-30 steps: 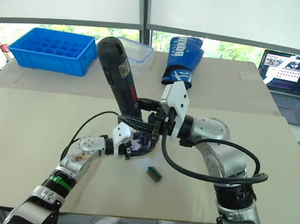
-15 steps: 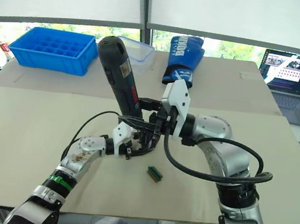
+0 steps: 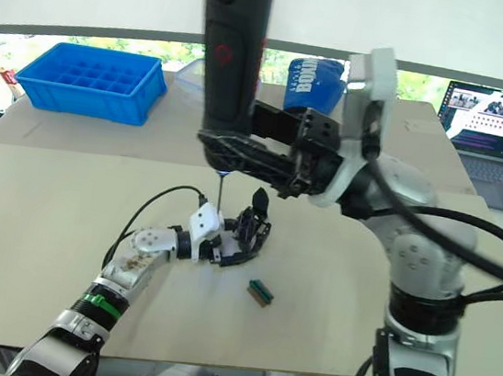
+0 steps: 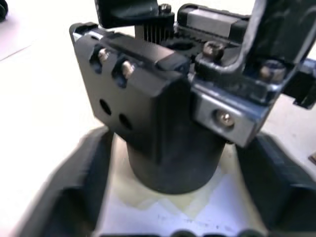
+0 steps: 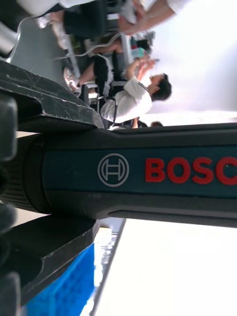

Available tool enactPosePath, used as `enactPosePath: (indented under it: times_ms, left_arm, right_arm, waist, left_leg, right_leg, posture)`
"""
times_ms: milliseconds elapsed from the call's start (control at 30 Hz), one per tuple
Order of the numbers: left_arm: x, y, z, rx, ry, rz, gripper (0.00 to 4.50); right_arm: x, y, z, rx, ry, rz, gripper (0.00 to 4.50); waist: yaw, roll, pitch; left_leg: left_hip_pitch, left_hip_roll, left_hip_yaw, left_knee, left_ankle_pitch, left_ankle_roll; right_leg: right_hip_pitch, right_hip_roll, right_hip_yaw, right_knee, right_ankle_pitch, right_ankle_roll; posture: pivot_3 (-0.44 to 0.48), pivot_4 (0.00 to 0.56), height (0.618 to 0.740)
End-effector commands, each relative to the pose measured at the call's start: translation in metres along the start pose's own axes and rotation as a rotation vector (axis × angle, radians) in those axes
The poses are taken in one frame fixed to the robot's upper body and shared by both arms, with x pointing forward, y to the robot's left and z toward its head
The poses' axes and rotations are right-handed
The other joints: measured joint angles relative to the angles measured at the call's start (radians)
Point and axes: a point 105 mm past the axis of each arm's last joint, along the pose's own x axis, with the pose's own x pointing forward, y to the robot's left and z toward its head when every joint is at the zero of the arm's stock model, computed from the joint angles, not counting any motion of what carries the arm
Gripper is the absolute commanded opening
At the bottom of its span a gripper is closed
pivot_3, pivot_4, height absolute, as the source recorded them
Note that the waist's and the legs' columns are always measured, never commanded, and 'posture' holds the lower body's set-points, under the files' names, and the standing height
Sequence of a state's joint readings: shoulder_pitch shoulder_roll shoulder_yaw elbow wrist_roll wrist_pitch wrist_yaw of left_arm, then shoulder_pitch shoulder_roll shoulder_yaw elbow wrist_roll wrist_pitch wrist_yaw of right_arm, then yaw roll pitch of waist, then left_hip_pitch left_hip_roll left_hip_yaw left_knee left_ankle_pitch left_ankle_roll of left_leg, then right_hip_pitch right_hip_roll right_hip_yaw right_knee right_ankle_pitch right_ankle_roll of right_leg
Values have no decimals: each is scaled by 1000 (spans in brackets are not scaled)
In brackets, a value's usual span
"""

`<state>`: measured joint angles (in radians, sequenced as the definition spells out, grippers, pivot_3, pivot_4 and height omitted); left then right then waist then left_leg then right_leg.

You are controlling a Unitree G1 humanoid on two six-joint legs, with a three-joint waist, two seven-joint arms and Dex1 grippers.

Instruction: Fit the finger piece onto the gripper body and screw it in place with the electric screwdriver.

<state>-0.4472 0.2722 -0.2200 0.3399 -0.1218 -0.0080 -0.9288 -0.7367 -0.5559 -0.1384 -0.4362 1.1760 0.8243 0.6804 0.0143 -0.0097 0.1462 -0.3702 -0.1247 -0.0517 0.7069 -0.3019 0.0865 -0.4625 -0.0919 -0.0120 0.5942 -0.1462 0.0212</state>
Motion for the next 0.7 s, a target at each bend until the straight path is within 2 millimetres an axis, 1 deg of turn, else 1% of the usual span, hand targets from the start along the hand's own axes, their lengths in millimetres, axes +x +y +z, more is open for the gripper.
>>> enactPosePath:
  times_ms: [33, 67, 133, 200, 233, 300, 333, 400, 433, 500, 600, 633, 700]
  left_arm:
    - [-24, -2, -1, 8, 23, -22, 4500]
    - [-35, -5, -2, 11, 37, -47, 4500]
    - [-64, -16, 1, 23, 76, -123, 4500]
    - [-83, -22, 5, 17, 111, -167, 4500]
    - [-91, -24, 7, 15, 126, -182, 4500]
    - [-98, -27, 11, 11, 144, -201, 4500]
    - [-102, -27, 12, 12, 157, -212, 4500]
    - [-109, -27, 15, 20, 179, -225, 4500]
    - [-110, -26, 17, 25, 185, -228, 4500]
    - [-110, -25, 20, 33, 188, -231, 4500]
    - [-109, -24, 26, 41, 183, -234, 4500]
    - [-108, -24, 27, 42, 182, -235, 4500]
    - [-110, -25, 29, 39, 186, -243, 4500]
  right_arm:
    - [-29, 15, 9, 161, 58, -31, 1912]
    - [-43, 16, 2, 243, 134, -75, 1912]
    - [-82, 7, -16, 462, 266, -249, 1912]
    - [-115, -4, -29, 628, 327, -416, 1912]
    - [-132, -10, -37, 684, 351, -500, 1912]
    - [-151, -17, -46, 742, 376, -592, 1912]
    - [-164, -22, -55, 778, 398, -650, 1912]
    - [-189, -34, -82, 808, 485, -785, 1912]
    - [-198, -38, -93, 812, 522, -833, 1912]
    - [-208, -42, -111, 830, 582, -877, 1912]
    - [-216, -47, -128, 837, 632, -894, 1912]
    - [-220, -51, -131, 830, 641, -910, 1912]
    - [-228, -56, -135, 815, 657, -939, 2967]
  waist:
    - [-1, 0, 0]
    - [-1, 0, 0]
    - [-4, 0, 0]
    - [-5, 0, 0]
    - [-5, 0, 0]
    - [-2, 4, 2]
    - [-1, 7, 5]
    - [-1, 9, 5]
    - [-1, 8, 5]
    - [-1, 8, 5]
    - [-2, 9, 6]
    - [-3, 10, 6]
    - [-3, 10, 6]
  left_leg:
    - [0, 0, 0, -2, 0, 0]
    - [0, 0, 0, -3, 0, 0]
    - [0, 0, 0, -9, 0, 0]
    - [1, 1, 1, -12, 0, 0]
    - [1, 1, 1, -12, 0, 0]
    - [1, 2, 2, -12, 0, 0]
    - [1, 1, 2, -11, 0, 0]
    - [1, 1, 3, -11, -1, 2]
    - [2, 2, 3, -11, -3, 6]
    - [2, 3, 3, -9, -2, 7]
    - [2, 3, 3, -9, -1, 7]
    - [1, 3, 3, -9, 3, 2]
    - [0, 3, 3, -9, 4, 0]
  right_leg:
    - [0, 0, 1, 0, 0, 0]
    - [0, -1, 1, -1, 0, 0]
    - [-1, -1, 2, -1, 0, -1]
    - [-2, -1, 2, -1, -1, -2]
    - [-2, -1, 2, -1, -1, -2]
    - [-2, -2, 3, -5, -2, -3]
    - [0, -3, 3, -6, -2, -2]
    - [2, -4, 3, -8, 0, 0]
    - [3, -4, 2, -8, 0, 0]
    - [4, -3, 1, -7, 0, 0]
    - [2, -2, 0, -5, 0, -1]
    - [1, -2, 1, -3, 0, -1]
    - [0, -2, 1, -3, 0, -1]
  posture:
    - [0, 150, 740]
    - [0, 150, 740]
    - [0, 150, 740]
    - [0, 150, 740]
    - [0, 150, 740]
    - [0, 150, 740]
    - [0, 150, 740]
    - [0, 150, 740]
    - [0, 150, 740]
    - [0, 150, 740]
    - [0, 150, 740]
    - [0, 150, 740]
    - [0, 150, 740]
